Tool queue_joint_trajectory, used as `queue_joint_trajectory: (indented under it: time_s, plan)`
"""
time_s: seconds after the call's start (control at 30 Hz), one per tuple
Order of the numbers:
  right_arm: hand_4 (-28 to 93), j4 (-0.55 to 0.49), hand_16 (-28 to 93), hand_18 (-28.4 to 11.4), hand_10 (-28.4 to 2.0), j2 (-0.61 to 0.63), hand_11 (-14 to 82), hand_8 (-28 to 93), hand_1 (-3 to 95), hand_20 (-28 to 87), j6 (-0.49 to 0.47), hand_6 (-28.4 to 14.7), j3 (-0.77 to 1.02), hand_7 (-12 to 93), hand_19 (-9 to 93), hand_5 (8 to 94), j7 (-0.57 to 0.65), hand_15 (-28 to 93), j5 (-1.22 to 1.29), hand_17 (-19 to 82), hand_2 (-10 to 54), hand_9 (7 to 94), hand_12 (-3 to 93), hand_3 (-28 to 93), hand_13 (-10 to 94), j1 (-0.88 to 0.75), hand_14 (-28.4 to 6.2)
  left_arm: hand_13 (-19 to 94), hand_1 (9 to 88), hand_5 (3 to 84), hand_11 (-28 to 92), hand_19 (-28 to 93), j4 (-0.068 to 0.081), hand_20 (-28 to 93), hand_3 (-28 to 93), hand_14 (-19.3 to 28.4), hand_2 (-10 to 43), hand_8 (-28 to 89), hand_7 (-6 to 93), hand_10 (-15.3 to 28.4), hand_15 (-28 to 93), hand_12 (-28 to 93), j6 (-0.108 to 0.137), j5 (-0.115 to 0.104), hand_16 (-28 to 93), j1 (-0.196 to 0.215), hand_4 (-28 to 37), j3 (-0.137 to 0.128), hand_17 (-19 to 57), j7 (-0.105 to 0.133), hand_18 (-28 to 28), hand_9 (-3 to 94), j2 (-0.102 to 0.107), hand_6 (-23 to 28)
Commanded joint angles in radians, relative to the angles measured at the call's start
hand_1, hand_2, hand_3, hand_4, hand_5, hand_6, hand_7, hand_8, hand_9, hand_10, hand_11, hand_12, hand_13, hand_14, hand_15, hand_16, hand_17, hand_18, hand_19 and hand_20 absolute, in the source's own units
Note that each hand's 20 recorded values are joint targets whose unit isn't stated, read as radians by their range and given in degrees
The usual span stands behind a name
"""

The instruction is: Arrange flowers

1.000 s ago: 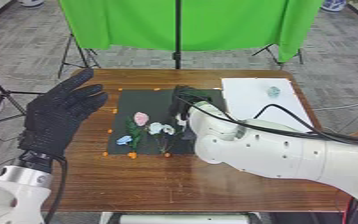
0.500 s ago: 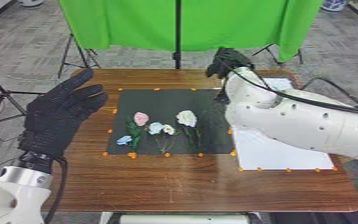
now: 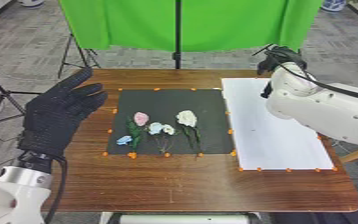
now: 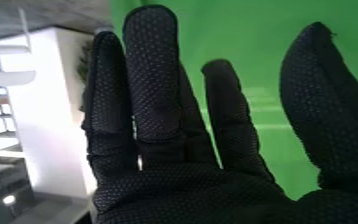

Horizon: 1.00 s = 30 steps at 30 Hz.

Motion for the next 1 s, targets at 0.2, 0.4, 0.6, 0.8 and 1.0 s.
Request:
queue_joint_trajectory:
  time_s: [0.2, 0.4, 0.6, 0.8, 1.0]
  plan:
    - [-27, 0.101, 10, -18.7, -17.8, 0.025, 4.7, -11, 28.8, -10, -0.261, -0.5, 0.142, 10, 90, 34.3, -0.041, 62, 0.056, 34, -9.5, 37.0, 12.0, 80, 60, -0.109, -11.5, 24, 24.5, 38.0, 30, 56, 0.006, 29, 77, 28.4, 7.4, -10, 15.3, 21.9, 52, 12, -0.003, -0.002, -9, -0.012, -21.5, 0.021, -8.4, 0.011, 25.8, 34.3, -0.002, 10.1]
    - [-27, 0.13, 9, -18.8, -18.7, 0.043, 4.2, -11, 28.5, -11, -0.263, -0.3, 0.127, 11, 91, 32.9, -0.044, 63, 0.056, 33, -9.0, 34.1, 12.3, 80, 57, -0.115, -12.0, 24, 24.5, 38.0, 30, 56, 0.003, 29, 77, 28.4, 7.3, -10, 15.3, 22.0, 52, 12, 0.0, -0.006, -9, 0.007, -21.6, 0.015, -8.4, 0.035, 25.8, 34.3, 0.005, 10.0]
    - [-27, 0.135, 8, -18.5, -18.5, 0.053, 4.8, -11, 28.3, -11, -0.296, 0.9, 0.136, 12, 91, 30.7, -0.072, 64, 0.067, 32, -8.9, 32.9, 12.4, 81, 56, -0.136, -12.0, 24, 24.6, 37.9, 30, 56, 0.004, 29, 77, 28.4, 7.3, -10, 15.3, 22.0, 52, 12, -0.002, -0.01, -9, 0.008, -21.6, 0.023, -8.4, 0.045, 25.8, 34.2, 0.005, 10.0]
    - [-28, 0.122, 7, -18.4, -16.5, 0.058, 5.2, -12, 29.4, -12, -0.284, 2.4, 0.145, 14, 90, 29.5, -0.081, 64, 0.031, 32, -9.1, 34.4, 12.2, 82, 56, -0.175, -11.8, 24, 24.6, 37.5, 30, 56, 0.012, 29, 77, 28.4, 7.3, -10, 15.5, 22.0, 52, 12, -0.019, -0.005, -9, -0.014, -21.7, 0.027, -8.4, 0.014, 25.8, 34.3, -0.008, 9.8]
    - [-28, 0.122, 6, -18.4, -16.1, 0.046, 6.1, -13, 30.6, -12, -0.249, 3.5, 0.125, 16, 88, 27.5, -0.068, 64, 0.013, 31, -9.4, 36.2, 12.2, 82, 58, -0.173, -10.6, 24, 24.5, 37.5, 30, 56, 0.016, 29, 77, 28.4, 7.3, -10, 15.7, 21.8, 52, 12, -0.028, -0.004, -9, -0.024, -21.7, 0.029, -8.4, 0.0, 25.8, 34.2, -0.012, 9.8]
